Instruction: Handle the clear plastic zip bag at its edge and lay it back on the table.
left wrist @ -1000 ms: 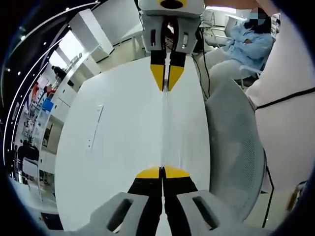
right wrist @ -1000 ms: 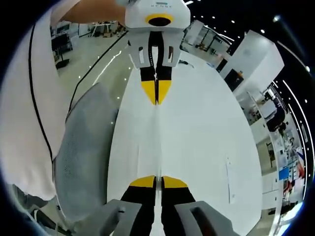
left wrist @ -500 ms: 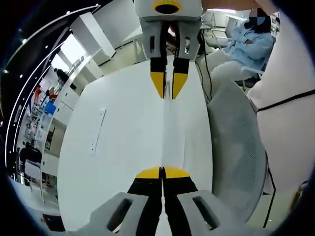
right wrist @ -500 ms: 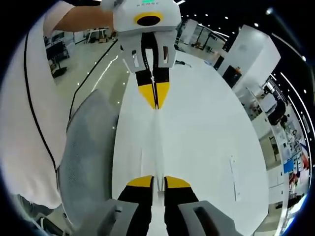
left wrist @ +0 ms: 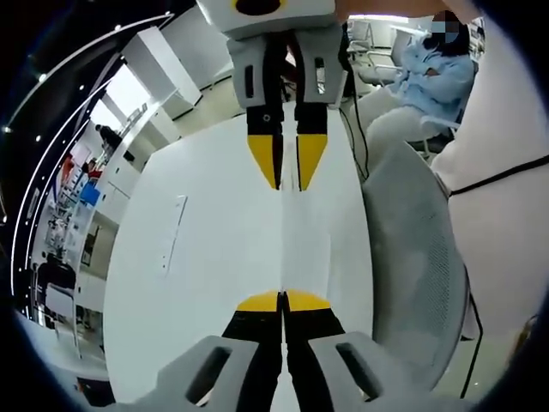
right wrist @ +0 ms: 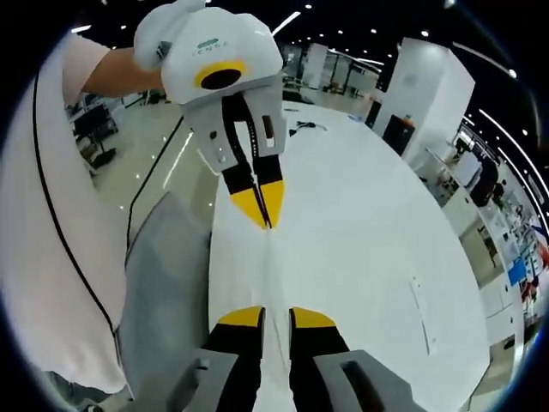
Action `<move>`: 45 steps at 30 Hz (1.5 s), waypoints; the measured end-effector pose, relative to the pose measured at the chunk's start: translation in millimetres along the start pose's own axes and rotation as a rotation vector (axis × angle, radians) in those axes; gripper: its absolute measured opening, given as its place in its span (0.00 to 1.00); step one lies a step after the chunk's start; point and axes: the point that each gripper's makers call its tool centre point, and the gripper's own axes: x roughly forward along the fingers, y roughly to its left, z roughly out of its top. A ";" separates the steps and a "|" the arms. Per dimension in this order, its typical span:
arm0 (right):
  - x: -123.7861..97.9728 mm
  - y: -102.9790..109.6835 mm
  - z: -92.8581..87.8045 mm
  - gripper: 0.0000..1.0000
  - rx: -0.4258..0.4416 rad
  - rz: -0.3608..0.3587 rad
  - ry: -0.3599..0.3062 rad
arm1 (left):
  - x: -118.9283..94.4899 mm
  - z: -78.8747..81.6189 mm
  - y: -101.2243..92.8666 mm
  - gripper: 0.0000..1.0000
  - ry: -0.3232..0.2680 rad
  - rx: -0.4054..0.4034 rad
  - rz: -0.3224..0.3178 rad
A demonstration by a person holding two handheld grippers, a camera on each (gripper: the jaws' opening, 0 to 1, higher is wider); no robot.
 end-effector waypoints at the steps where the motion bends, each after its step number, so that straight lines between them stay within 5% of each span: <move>1: 0.0 -1.2 1.3 0.07 0.002 -0.003 -0.003 | -0.3 0.1 0.0 0.00 0.000 0.002 0.002; 17: -3.9 -7.5 14.9 0.06 0.000 -0.006 -0.023 | -1.3 1.4 -0.9 0.00 0.002 0.016 0.010; 45: 26.2 0.9 -2.6 0.02 0.012 0.061 0.031 | -2.4 15.6 1.4 0.00 -0.022 0.058 0.051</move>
